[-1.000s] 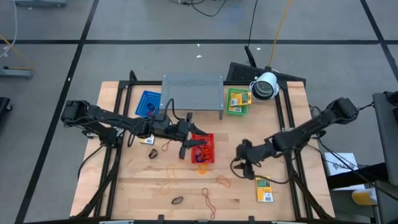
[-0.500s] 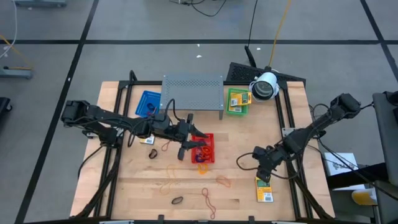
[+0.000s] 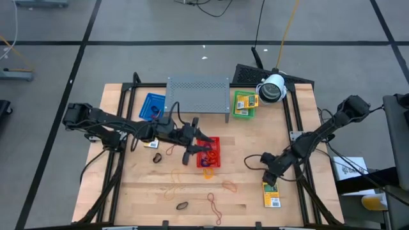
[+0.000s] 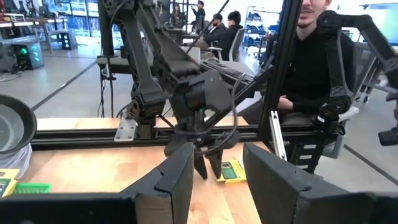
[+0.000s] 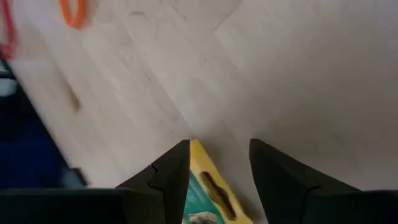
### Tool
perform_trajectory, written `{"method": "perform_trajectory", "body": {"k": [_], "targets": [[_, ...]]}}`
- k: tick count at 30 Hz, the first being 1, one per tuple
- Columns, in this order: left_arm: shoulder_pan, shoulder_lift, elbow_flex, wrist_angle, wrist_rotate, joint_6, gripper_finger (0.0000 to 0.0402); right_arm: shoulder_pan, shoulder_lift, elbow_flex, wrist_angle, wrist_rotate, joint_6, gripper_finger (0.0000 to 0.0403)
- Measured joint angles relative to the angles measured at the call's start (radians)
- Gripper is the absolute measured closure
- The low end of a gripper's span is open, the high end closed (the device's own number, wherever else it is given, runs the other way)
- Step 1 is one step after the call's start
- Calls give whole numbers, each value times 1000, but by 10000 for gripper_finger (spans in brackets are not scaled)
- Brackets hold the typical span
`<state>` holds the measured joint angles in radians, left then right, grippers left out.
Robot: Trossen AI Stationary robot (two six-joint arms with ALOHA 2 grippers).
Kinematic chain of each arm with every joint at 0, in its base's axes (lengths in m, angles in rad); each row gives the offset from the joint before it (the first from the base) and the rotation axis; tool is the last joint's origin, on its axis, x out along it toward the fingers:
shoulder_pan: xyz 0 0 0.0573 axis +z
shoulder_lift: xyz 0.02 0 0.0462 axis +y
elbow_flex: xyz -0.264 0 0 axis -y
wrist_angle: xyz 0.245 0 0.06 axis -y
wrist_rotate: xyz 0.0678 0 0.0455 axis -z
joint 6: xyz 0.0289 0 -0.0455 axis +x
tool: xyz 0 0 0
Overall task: Pick & Place Office Desk Supplies
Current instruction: Put the bottom right yellow crayon box into the green basket
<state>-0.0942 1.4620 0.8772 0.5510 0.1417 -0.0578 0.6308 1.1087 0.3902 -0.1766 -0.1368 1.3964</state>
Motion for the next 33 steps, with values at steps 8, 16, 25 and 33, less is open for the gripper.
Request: {"method": "perform_trajectory", "body": {"k": [8,16,25,33], "targets": [[4,0,0,0,0,1,252,19,-1,-94,198,-20,80,248],[-8,0,0,-12,0,-4,252,51,2,-102,207,-49,137,248],[-14,0,0,-13,0,-3,252,89,2,-102,196,-76,166,261],[-14,0,0,-13,0,-3,252,112,3,-104,190,-92,185,364]]}}
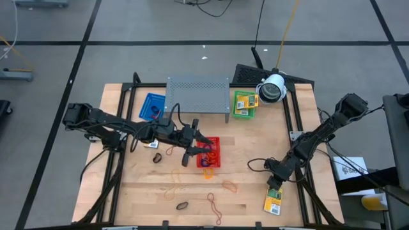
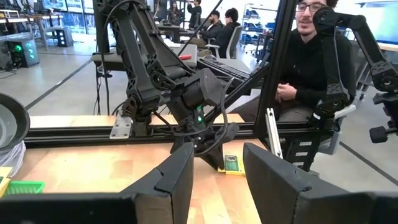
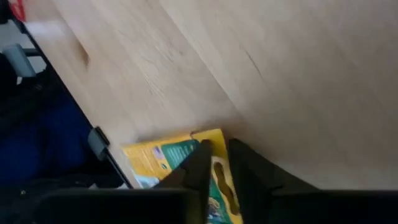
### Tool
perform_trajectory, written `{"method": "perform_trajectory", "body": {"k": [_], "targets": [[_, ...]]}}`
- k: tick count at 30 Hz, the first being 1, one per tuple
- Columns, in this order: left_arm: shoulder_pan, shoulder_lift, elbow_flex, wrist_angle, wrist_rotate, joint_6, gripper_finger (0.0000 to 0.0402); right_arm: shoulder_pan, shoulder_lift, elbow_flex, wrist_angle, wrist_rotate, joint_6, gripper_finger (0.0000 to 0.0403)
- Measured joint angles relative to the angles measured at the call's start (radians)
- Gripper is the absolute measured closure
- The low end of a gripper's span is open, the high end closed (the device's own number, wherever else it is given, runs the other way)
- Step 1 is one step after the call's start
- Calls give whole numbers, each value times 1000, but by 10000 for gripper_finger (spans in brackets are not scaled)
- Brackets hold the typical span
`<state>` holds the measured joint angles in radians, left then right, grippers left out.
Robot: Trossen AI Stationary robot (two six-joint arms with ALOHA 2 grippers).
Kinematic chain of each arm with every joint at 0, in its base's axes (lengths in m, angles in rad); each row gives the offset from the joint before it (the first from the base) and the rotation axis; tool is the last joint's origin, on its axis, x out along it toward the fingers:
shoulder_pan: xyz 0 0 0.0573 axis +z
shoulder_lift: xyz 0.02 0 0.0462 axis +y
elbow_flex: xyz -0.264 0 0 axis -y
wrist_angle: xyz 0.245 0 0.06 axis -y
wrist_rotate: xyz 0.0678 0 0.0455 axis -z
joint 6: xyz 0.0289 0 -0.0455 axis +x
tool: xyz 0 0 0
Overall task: Pick & Place Office Desk Supplies
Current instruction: Put the bottom right yellow crayon box into the green basket
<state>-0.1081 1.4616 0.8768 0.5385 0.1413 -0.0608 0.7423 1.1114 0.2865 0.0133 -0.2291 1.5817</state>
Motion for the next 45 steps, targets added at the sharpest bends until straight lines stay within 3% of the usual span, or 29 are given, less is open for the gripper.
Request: {"method": "perform_trajectory", "body": {"k": [3,10,22,31,45], "targets": [[0,0,0,0,0,0,252,1,1,-1,-3,-16,-9,396],[2,0,0,0,-1,0,252,0,1,12,18,-27,-9,402],[9,0,0,0,-10,-20,252,-7,-1,160,10,-7,-48,403],[9,0,0,-61,-10,-21,252,-100,-2,279,-87,28,-261,403],[8,0,0,-159,-10,-154,252,-318,-2,608,-635,374,-735,403]]}}
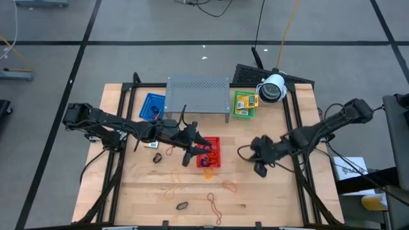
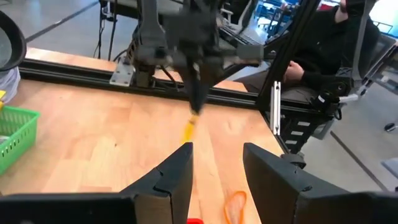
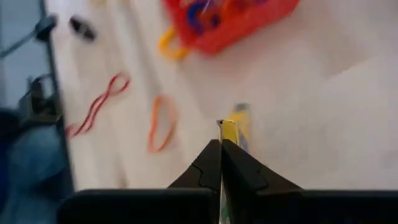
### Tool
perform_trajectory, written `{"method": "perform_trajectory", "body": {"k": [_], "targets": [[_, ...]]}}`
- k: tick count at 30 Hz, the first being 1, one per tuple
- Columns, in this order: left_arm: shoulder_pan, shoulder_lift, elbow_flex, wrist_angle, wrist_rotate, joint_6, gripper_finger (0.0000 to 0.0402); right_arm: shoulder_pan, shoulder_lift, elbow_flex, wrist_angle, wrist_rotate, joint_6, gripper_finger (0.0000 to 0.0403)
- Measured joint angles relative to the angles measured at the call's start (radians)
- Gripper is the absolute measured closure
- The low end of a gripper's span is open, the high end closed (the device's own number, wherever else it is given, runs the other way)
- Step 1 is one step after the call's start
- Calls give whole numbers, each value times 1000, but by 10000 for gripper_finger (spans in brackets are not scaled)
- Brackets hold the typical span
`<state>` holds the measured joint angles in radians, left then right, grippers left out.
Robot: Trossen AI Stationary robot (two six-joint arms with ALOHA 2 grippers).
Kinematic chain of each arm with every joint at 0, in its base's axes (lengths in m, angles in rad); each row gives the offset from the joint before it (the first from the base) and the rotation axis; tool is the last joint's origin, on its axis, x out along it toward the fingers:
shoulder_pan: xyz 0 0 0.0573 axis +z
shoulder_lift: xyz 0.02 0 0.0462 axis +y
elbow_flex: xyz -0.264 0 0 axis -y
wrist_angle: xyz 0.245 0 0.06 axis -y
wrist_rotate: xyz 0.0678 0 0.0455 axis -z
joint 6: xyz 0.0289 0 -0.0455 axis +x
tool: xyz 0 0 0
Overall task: Pick & Place Office Desk Supplies
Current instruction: Put the bottom right yellow crayon box into the green basket
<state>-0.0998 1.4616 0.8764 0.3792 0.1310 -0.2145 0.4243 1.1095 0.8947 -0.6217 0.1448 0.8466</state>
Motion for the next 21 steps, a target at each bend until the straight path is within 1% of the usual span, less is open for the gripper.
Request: {"method": "perform_trajectory", "body": {"k": [5,10,16,18,21], "targets": [[0,0,0,-9,0,-2,252,-82,0,137,-186,129,-120,403],[-1,0,0,-12,0,-2,252,-175,-1,214,-298,253,-272,403],[-15,0,0,-39,0,-9,252,-341,0,219,-312,361,-488,403],[-21,0,0,-40,0,-9,252,-408,2,219,-294,383,-578,403],[-34,0,0,-35,0,-9,252,-516,2,219,-235,383,-698,403]]}}
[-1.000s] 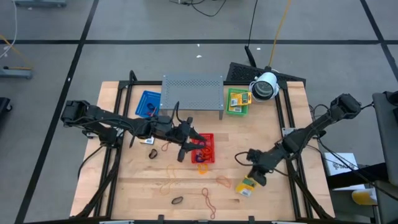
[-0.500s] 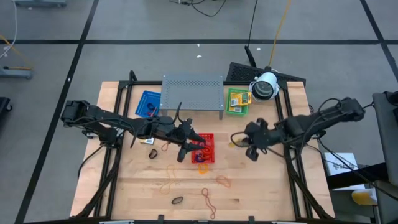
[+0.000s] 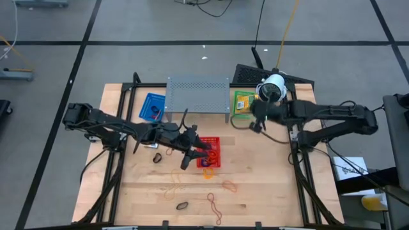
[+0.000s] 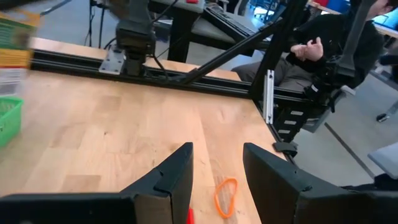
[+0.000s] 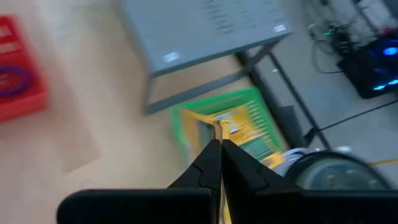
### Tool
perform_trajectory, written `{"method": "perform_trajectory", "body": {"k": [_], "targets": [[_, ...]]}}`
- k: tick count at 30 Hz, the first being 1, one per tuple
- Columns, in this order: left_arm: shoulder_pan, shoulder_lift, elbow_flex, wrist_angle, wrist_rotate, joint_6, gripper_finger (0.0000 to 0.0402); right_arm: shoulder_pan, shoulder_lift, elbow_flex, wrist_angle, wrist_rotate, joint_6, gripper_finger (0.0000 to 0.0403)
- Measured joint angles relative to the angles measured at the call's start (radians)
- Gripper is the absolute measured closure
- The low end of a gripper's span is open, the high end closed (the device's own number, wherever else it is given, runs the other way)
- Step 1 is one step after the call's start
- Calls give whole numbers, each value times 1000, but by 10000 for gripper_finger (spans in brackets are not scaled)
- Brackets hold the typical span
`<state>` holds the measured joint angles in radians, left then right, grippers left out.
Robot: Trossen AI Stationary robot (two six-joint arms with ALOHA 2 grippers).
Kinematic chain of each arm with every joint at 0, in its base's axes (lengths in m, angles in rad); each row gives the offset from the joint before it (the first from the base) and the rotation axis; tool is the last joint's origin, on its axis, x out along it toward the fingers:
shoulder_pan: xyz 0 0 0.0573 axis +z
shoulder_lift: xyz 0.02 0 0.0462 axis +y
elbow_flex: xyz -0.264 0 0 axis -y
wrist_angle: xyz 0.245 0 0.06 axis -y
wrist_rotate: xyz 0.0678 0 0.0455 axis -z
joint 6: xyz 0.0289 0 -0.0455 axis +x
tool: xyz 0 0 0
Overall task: Pick & Place Office Desk Supplies
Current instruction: Put the bottom right yellow crayon box into the green basket
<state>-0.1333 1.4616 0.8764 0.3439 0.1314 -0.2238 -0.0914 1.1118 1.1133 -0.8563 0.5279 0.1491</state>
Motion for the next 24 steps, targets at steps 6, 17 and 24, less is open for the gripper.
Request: {"method": "perform_trajectory", "body": {"k": [6,17,24], "targets": [[-27,0,0,-2,0,0,252,-178,11,0,133,-9,-219,403],[-59,0,0,-4,0,-21,252,-393,139,0,261,-114,-467,403],[-59,0,0,-16,0,-17,252,-408,262,-30,287,-112,-515,403]]}}
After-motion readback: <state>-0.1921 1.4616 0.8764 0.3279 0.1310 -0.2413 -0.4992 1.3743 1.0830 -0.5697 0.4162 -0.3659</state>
